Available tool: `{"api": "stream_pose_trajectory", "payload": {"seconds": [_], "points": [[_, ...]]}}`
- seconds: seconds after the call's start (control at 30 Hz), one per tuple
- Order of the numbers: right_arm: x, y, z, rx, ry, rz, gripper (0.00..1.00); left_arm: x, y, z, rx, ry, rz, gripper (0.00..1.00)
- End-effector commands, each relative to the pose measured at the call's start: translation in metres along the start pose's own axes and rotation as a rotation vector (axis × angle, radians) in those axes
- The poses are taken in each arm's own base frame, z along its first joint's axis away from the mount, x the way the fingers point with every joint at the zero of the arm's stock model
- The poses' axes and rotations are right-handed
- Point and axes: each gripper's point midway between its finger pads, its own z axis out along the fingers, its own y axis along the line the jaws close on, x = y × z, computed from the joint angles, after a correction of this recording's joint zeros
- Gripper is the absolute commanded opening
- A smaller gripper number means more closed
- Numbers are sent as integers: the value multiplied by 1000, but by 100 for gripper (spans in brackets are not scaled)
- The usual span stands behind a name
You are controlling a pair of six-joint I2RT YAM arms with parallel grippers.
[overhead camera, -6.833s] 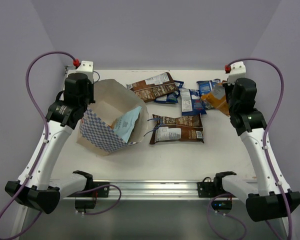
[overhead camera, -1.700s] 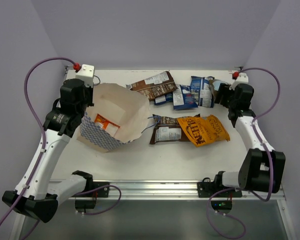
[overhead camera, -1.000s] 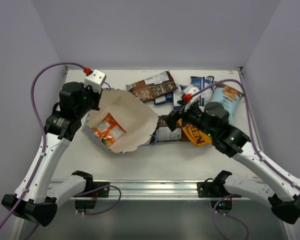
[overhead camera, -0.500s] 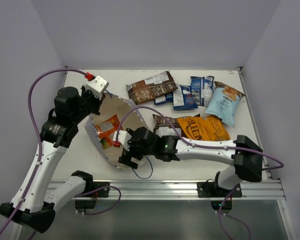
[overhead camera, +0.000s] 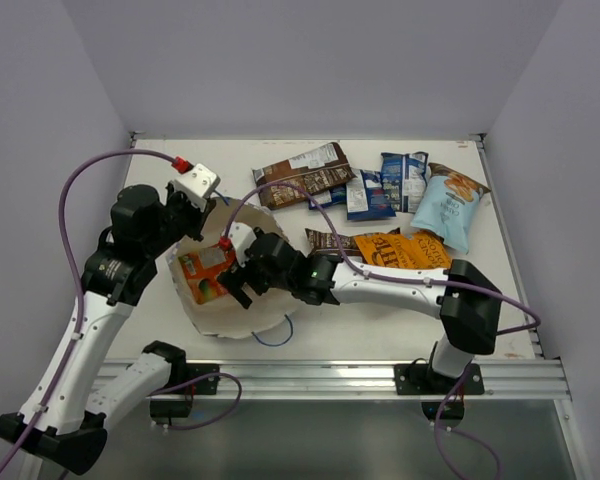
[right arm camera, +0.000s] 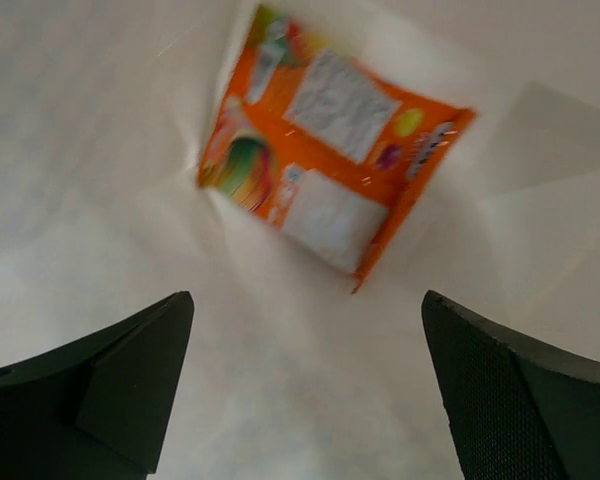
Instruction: Take the snacks out of the paper bag
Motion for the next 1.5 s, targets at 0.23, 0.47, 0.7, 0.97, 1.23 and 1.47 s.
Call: {"api": "stream_pose_trajectory", "payload": {"seconds": [0.23,0.47,0.7,0.97,1.23,1.47], "points": [[-8,-34,44,152,-1,350,99,-34,1,-18,-23,-112,-71,0],[7,-53,74,262,14,472,99,-38,-8,-15,21,-120,-114,0],[12,-42,101,163,29,444,99,-43,-11,-15,40,-127,-147,0],[32,-36,116,91,22,408,99,-43,21,-8,-138,-78,-249,0],[42,-35,140,18,24,323,99,-56,4,-11,-38,-116,-265,0],[44,-36,154,1,-44,255,99,-57,-20,-3,104,-106,-280,0]]}}
